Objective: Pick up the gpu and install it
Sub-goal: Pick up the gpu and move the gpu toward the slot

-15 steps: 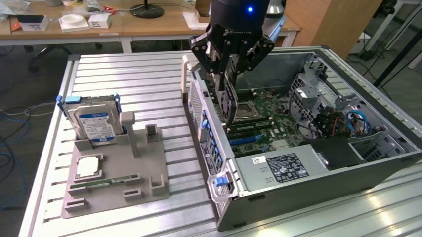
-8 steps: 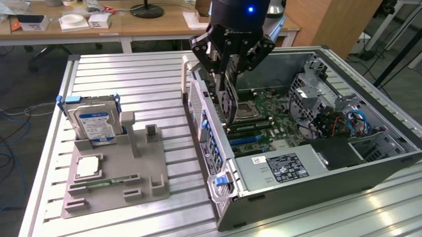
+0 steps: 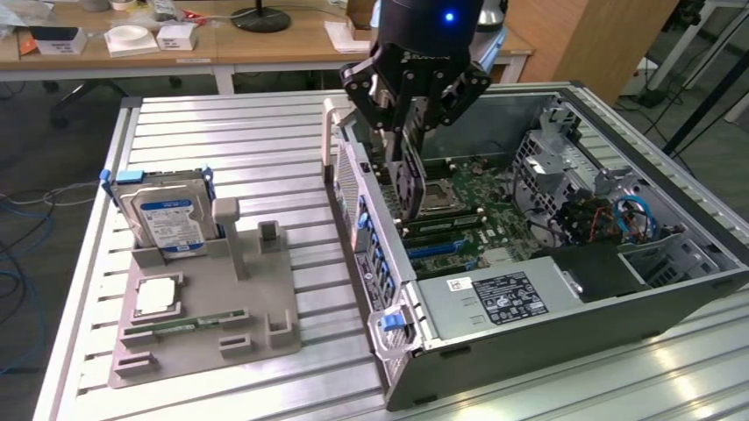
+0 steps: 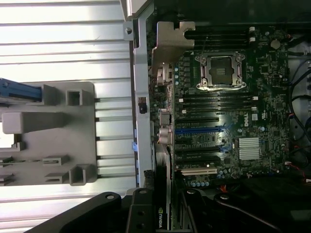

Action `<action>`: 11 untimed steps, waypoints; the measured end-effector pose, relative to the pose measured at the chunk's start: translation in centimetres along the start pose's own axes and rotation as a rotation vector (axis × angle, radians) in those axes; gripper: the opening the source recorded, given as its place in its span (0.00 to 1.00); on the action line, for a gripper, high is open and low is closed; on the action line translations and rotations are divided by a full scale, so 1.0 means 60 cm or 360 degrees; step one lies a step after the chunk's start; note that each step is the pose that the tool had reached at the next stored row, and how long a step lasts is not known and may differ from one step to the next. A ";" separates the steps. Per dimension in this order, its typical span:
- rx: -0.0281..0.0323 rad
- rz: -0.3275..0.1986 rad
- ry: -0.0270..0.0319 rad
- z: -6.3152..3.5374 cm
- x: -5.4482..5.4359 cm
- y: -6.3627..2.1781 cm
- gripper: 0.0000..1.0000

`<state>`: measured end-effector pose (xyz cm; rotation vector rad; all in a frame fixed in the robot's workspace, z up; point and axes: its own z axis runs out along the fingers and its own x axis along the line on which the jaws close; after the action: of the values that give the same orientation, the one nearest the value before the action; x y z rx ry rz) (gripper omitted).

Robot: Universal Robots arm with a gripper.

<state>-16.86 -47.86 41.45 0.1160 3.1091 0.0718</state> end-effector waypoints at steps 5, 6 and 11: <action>0.00000 0.0000 0.00001 0.000 -0.002 0.000 0.26; 0.00000 0.0000 0.00000 0.000 -0.002 0.000 0.26; -0.00001 0.0000 0.00000 0.000 -0.004 0.000 0.26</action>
<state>-16.62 -47.86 41.45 0.1159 3.1091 0.0719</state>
